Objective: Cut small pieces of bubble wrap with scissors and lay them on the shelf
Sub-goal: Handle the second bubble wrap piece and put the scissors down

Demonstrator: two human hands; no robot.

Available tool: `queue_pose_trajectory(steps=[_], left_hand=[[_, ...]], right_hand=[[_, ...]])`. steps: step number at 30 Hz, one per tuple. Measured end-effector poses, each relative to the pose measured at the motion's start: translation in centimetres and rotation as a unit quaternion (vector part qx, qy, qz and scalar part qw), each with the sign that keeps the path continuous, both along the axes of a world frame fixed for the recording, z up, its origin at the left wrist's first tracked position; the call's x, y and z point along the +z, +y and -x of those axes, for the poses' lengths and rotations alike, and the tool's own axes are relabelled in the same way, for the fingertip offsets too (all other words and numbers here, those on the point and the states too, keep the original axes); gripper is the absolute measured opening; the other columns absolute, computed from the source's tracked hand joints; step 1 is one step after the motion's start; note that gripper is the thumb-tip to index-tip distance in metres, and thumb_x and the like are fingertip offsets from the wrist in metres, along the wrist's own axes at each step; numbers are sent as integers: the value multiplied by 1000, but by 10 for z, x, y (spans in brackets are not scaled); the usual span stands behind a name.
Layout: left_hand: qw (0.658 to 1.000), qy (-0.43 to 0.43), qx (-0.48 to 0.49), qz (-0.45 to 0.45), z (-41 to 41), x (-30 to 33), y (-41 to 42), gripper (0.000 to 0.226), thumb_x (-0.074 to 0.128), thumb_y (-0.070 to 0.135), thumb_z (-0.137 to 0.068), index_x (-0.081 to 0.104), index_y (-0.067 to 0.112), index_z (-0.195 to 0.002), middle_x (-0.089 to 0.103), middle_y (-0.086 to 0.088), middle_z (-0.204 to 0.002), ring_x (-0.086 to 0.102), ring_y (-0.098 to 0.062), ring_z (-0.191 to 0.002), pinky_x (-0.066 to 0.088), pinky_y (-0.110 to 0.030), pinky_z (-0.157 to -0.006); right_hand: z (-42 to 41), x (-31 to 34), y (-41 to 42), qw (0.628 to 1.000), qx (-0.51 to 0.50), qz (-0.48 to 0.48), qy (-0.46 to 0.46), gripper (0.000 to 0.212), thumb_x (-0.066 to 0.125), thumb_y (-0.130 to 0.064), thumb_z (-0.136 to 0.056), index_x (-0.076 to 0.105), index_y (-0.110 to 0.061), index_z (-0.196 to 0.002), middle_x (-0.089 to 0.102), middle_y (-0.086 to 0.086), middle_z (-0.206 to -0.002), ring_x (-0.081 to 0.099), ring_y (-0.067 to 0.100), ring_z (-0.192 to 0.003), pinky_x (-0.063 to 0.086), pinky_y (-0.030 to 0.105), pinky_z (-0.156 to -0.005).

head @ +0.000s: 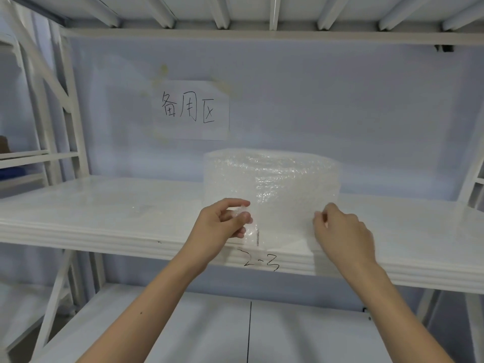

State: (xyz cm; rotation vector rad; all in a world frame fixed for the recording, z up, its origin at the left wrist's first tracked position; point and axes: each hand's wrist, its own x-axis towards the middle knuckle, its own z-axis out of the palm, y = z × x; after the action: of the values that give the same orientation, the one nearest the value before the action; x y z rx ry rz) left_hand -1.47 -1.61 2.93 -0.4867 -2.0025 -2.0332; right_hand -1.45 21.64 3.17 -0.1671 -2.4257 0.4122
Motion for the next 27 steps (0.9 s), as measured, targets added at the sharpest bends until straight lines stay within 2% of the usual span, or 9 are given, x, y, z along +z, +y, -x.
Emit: queue_pose_trajectory(steps=[3,6,9,13,16,19,21,24,27], left_hand=[[1000,-4,9,-10,1,2,-8,12,65,4,-89,65,8,-101,76,-9,-81,61,-15,-59,59,-28,-71],[1000,8,18,-10,0,2,-17,5,66,3,-89,66,7,-92,76,-8,-79,62,-16,-61,59,-27,-70],[999,25,38,18,-1,1,-29,8,66,5,-90,73,8,-88,71,6,-70,65,-13,-65,60,-27,-73],[994,29,85,56,0,-2,-47,16,67,8,-89,78,20,-92,77,4,-80,68,-10,-70,58,-32,-82],[984,52,126,111,3,-1,-55,17,66,10,-89,78,20,-98,75,6,-96,67,-5,-75,51,-19,-76],[961,92,167,199,5,1,-61,20,66,11,-88,78,23,-97,72,9,-99,65,-4,-79,46,-10,-72],[955,92,180,215,6,1,-64,23,66,7,-87,78,20,-101,70,8,-99,63,-5,-80,46,-8,-72],[954,96,182,219,8,-2,-66,21,68,9,-87,77,18,-104,68,9,-100,64,-10,-82,48,-11,-73],[960,86,156,218,9,-3,-71,25,66,10,-88,75,22,-108,69,10,-107,65,-8,-88,50,-13,-79]], right_hand=[[-10,10,-41,962,214,169,22,26,53,-30,-92,63,-14,-74,60,-1,-61,55,22,-63,48,28,-66],[-11,12,-81,911,333,242,-27,22,56,-31,-88,70,-19,-76,70,3,-73,64,24,-71,56,43,-73],[-7,11,-108,887,363,277,-69,26,51,-36,-92,72,-23,-82,74,0,-79,69,22,-77,56,46,-81],[-3,13,-129,798,371,443,-173,41,49,-38,-97,68,-2,-102,73,11,-76,71,22,-71,60,37,-76],[2,12,-136,743,381,498,-236,50,57,-48,-90,67,0,-100,75,13,-76,71,24,-67,60,35,-73],[8,12,-140,706,412,516,-257,38,67,-38,-86,72,-1,-94,71,12,-74,65,22,-65,58,31,-69],[13,11,-142,702,425,509,-260,28,71,-26,-85,74,1,-92,66,10,-73,62,20,-64,56,27,-65],[19,7,-145,718,422,489,-260,27,72,-17,-83,71,7,-96,63,9,-73,56,17,-62,53,26,-66],[21,3,-147,703,431,503,-258,18,71,-11,-84,71,5,-94,63,9,-71,57,15,-58,52,26,-61]])
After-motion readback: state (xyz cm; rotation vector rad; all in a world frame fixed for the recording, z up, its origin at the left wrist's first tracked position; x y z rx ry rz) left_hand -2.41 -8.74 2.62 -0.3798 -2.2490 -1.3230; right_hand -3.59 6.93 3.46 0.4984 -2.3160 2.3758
